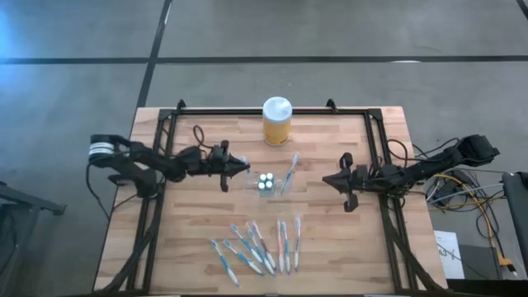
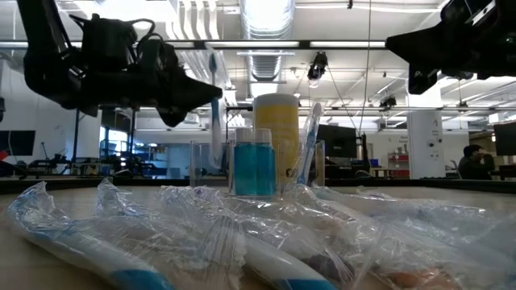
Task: Pick & Place toothbrushing station
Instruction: Put the blue toothbrush into the transparent organizer
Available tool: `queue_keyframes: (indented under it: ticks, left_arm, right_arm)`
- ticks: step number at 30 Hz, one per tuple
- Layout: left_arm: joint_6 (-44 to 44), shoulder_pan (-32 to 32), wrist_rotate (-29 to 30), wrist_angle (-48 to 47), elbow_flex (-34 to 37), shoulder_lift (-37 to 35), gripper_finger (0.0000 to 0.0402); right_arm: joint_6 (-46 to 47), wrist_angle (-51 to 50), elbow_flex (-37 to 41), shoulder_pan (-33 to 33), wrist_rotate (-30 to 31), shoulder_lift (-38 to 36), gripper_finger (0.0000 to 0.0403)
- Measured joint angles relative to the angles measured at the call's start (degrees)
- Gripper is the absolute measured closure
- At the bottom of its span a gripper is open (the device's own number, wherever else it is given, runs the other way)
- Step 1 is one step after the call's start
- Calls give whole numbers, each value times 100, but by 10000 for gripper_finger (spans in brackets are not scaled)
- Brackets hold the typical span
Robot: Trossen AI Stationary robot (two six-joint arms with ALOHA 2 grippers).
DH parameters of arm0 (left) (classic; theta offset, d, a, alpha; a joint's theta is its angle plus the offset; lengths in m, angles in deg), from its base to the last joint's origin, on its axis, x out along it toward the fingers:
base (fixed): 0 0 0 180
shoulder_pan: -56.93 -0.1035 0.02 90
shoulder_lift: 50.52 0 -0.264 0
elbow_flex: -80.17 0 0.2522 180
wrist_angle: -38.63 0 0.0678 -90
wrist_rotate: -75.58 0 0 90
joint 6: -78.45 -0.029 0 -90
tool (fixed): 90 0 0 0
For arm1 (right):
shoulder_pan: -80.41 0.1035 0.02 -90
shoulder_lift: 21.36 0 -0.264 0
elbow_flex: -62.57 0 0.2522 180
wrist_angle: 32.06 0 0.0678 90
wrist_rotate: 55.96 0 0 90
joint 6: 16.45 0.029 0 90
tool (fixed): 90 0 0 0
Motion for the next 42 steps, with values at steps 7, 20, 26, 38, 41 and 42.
queue_keyframes:
  ticks: [7,20,26,38,41,42]
  left_arm:
    - [-83,3,3,482,2,706,378]
    - [-3,4,101,924,2,1142,378]
    - [652,4,378,922,2,1135,378]
    - [537,96,608,640,2,1120,368]
    - [495,96,651,585,0,1118,354]
    - [494,96,653,540,2,1119,348]
  right_arm:
    - [10,0,0,0,645,2,394]
    - [25,-11,-2,0,651,4,394]
    - [38,-16,-2,0,654,4,394]
    - [84,-33,-2,0,660,4,394]
    - [84,-55,-2,0,660,4,394]
    - [86,-55,-2,0,660,4,394]
